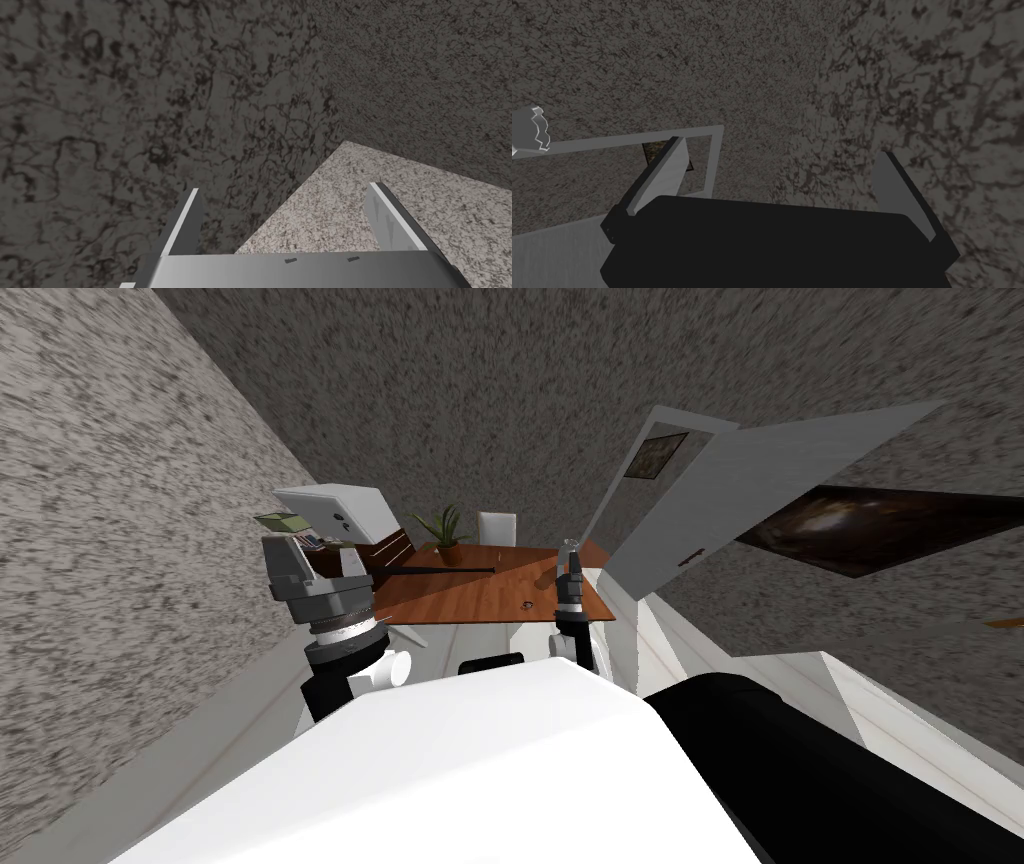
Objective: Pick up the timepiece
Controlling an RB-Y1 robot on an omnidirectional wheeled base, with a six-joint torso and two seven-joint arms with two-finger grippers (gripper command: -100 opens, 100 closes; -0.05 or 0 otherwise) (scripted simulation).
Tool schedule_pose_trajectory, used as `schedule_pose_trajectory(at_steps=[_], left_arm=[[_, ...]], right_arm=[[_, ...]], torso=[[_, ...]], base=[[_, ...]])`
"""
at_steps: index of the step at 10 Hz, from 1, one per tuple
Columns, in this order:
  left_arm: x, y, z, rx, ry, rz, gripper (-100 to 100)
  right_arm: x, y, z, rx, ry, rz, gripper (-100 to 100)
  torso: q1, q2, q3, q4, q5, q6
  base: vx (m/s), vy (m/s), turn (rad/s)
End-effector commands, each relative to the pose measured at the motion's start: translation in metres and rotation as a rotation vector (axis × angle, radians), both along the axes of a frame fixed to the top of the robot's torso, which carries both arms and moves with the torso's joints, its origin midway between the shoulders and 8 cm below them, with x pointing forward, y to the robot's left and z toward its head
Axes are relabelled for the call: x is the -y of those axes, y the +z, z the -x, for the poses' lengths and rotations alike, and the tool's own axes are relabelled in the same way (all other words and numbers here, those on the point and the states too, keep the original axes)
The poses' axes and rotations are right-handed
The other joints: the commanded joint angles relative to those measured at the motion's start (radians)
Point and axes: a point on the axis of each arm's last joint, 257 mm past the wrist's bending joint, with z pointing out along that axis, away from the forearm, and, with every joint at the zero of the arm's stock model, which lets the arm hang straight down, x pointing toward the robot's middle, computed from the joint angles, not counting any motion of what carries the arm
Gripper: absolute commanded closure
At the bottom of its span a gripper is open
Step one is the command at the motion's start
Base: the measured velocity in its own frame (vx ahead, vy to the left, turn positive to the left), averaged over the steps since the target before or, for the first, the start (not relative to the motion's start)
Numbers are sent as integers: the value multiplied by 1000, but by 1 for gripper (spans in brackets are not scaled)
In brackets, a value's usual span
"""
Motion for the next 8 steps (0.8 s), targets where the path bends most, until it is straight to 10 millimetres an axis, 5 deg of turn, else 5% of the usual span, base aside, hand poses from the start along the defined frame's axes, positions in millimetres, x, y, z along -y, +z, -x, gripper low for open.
schedule_pose_trajectory(at_steps=[1,8], left_arm=[[0,0,0,0,0,0,0],[0,0,0,0,0,0,0]], right_arm=[[-5,-9,0,-27,24,20,-100],[-8,-19,0,-53,43,31,-100]], torso=[[0,0,0,0,0,0],[-1,0,0,0,0,0]], base=[[9,-22,-205],[14,-21,-61]])
